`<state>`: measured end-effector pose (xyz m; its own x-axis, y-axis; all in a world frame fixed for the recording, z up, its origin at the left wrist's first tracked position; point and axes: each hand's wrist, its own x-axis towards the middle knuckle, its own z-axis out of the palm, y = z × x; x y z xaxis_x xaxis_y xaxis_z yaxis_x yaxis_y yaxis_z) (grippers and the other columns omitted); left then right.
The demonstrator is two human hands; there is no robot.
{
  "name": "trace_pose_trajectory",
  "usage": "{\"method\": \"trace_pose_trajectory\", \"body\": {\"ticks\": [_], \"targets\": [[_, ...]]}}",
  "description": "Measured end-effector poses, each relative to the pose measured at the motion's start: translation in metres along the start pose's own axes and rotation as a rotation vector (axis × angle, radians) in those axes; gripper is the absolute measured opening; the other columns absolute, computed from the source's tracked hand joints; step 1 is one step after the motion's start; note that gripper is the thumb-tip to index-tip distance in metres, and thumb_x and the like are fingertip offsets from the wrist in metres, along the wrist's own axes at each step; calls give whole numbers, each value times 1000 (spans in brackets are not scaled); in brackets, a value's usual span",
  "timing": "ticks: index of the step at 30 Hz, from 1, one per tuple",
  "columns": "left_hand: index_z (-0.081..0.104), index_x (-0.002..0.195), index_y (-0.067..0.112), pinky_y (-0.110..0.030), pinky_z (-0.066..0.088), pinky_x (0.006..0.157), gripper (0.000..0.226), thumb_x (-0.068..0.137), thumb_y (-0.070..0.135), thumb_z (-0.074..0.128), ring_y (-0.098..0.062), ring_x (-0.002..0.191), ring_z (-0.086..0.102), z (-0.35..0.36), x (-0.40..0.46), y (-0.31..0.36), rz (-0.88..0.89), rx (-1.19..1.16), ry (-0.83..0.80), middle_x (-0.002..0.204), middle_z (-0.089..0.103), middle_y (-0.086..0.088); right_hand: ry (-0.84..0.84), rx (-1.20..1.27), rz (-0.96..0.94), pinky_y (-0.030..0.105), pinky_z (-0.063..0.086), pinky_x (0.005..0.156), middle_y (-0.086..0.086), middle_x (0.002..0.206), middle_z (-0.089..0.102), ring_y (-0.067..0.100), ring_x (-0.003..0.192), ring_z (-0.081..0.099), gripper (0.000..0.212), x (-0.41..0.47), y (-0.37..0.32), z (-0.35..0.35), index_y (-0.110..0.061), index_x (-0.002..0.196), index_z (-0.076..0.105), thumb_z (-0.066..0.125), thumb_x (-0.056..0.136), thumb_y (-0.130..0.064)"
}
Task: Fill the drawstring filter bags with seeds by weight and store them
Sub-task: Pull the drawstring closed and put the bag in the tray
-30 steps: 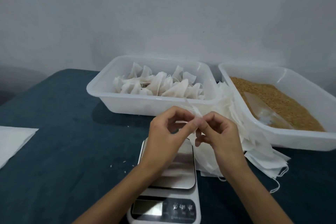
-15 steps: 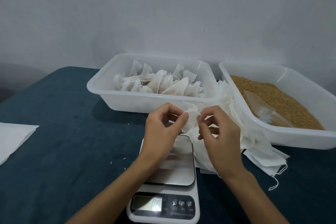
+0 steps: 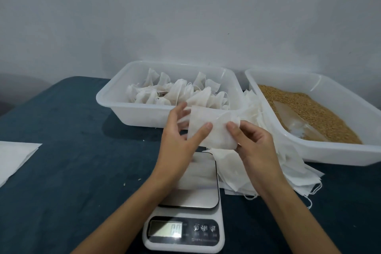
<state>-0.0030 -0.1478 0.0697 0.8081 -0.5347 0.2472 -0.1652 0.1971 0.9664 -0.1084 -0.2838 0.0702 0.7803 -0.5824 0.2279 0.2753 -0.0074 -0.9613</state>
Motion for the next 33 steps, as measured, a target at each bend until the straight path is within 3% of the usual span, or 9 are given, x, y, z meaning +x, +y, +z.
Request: {"method": "trace_pose_trajectory", "body": {"ticks": [3, 6, 8, 10, 15, 19, 27, 30, 33], "targets": [[73, 120, 5, -35, 61, 92, 25, 95, 7, 73, -26, 106, 75, -1, 2, 0, -102, -155, -104, 113, 79, -9, 111, -87, -48, 32, 58, 82, 7, 105, 74, 23, 92, 71, 14, 0, 1, 1, -16, 95, 79, 76, 87, -27], [77, 100, 0, -31, 59, 76, 9, 93, 4, 74, -21, 85, 73, 0, 0, -4, -66, -77, -37, 95, 78, -18, 295, -339, -219, 23, 50, 63, -5, 94, 66, 21, 69, 58, 9, 1, 5, 0, -28, 84, 73, 81, 83, -25], [77, 97, 0, -26, 54, 60, 6, 93, 3, 73, -15, 75, 67, 1, 1, -6, -67, -60, -13, 91, 77, -17, 275, -361, -263, 24, 44, 54, -5, 87, 65, 21, 59, 53, 10, -1, 7, 0, -28, 86, 69, 79, 87, -26], [79, 102, 5, -23, 52, 56, 10, 94, 3, 72, -12, 73, 68, 1, 2, -7, -67, -74, -11, 91, 81, -8, 193, -302, -250, 22, 39, 47, -4, 87, 67, 15, 50, 47, 7, -3, 5, 4, -27, 89, 68, 74, 92, -31], [79, 106, 12, -25, 60, 72, 12, 96, 11, 71, -18, 89, 77, 0, 1, -8, -31, -96, -12, 98, 81, -2, 82, -303, -168, 22, 38, 40, -3, 80, 69, 16, 36, 46, 18, -4, 3, 6, -24, 81, 67, 65, 98, -28], [72, 92, 0, -21, 56, 60, 14, 98, 13, 69, -11, 62, 66, -1, 5, -10, -50, -89, 67, 74, 73, -2, 208, -249, -120, 25, 35, 39, -6, 55, 52, 19, 34, 45, 27, -2, 3, 3, -21, 81, 53, 50, 106, -31], [72, 95, -6, -23, 57, 64, 20, 98, 14, 69, -13, 62, 64, 0, 5, -5, -64, -140, 79, 77, 71, -10, 8, -197, -128, 28, 44, 42, 2, 88, 77, 20, 40, 56, 13, -2, -5, 4, -24, 100, 75, 63, 99, -25], [74, 92, 1, -25, 57, 71, 20, 98, 20, 70, -12, 76, 66, 0, 4, -3, -61, -125, 96, 83, 73, -7, 35, -262, -116, 25, 40, 39, 2, 84, 78, 20, 34, 53, 15, -3, -3, 2, -22, 98, 75, 62, 100, -29], [73, 91, -2, -37, 50, 78, 24, 99, 21, 70, -21, 80, 60, -1, 4, -3, -68, -115, 98, 86, 70, -24, 20, -273, -135, 25, 38, 39, -1, 76, 75, 22, 34, 52, 22, -4, -4, 2, -17, 87, 74, 65, 97, -34]]}}
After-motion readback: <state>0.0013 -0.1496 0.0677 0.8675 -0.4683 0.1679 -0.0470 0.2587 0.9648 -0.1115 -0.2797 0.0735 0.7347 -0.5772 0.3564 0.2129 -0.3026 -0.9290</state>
